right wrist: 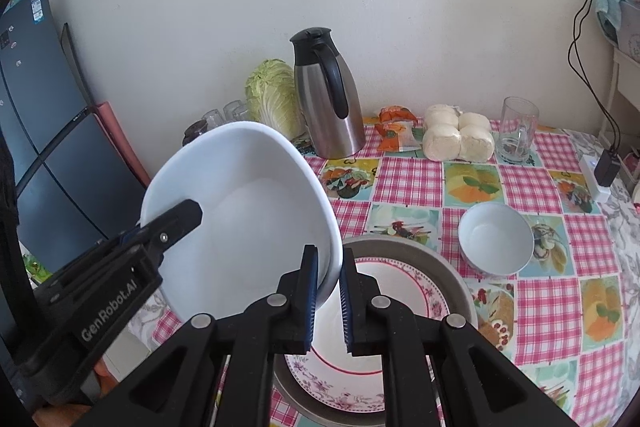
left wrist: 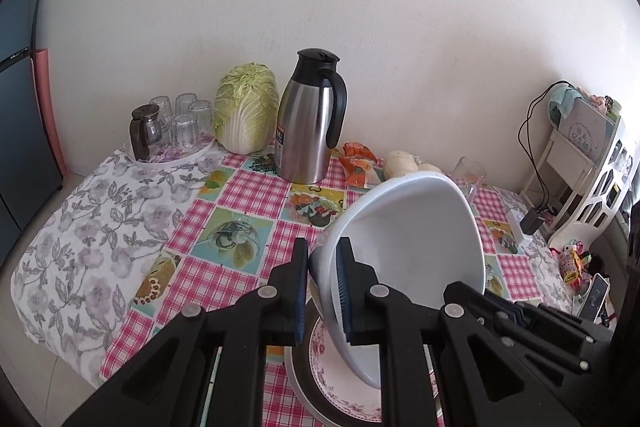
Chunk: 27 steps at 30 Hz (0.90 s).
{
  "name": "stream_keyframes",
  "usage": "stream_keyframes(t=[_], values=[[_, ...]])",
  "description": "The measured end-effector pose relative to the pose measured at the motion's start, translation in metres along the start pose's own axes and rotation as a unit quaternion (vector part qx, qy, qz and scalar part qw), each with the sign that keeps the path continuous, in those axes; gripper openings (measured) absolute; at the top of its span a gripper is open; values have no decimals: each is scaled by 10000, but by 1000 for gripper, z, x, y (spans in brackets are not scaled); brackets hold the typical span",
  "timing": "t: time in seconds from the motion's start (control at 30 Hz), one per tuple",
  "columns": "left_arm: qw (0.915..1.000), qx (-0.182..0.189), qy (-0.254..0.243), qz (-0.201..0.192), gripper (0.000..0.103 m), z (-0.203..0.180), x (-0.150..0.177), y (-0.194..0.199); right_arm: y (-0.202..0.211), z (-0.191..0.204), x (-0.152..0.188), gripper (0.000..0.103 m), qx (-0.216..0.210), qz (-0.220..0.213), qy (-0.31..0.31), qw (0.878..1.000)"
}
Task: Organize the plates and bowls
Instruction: 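Lift the square bowl with both tools and carry it toward the basin, then lower the square bowl into the red-rimmed bowl with both tools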
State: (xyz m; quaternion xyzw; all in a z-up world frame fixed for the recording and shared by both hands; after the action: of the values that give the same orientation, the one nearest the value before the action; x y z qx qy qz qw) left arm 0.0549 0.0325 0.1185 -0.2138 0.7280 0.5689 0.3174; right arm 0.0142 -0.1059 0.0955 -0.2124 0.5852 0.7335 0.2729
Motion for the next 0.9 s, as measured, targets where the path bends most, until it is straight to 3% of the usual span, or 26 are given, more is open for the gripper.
stream_keyframes(t=[0.43, 0.9], values=[[9998, 13, -171, 134, 14, -9, 2, -7, -18, -22, 17, 12, -412, 91, -478, 9980], [9979, 77, -467, 439, 14, -41, 12, -25, -11, -58, 24, 12, -269, 152, -800, 9963]])
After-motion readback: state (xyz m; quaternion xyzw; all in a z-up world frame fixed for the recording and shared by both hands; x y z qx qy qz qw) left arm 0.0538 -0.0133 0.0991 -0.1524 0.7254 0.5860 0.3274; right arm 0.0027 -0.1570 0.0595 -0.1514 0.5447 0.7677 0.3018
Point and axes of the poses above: each gripper's, at about its wrist camera, not at the fingertips, and y roughly against the way its jaws point, z to its left, x to its underside, the point moved 1 cm from there along -y, roughly the way its jaws point, and after that the axes turned 7 degrees about z, right-handed, at the moved point
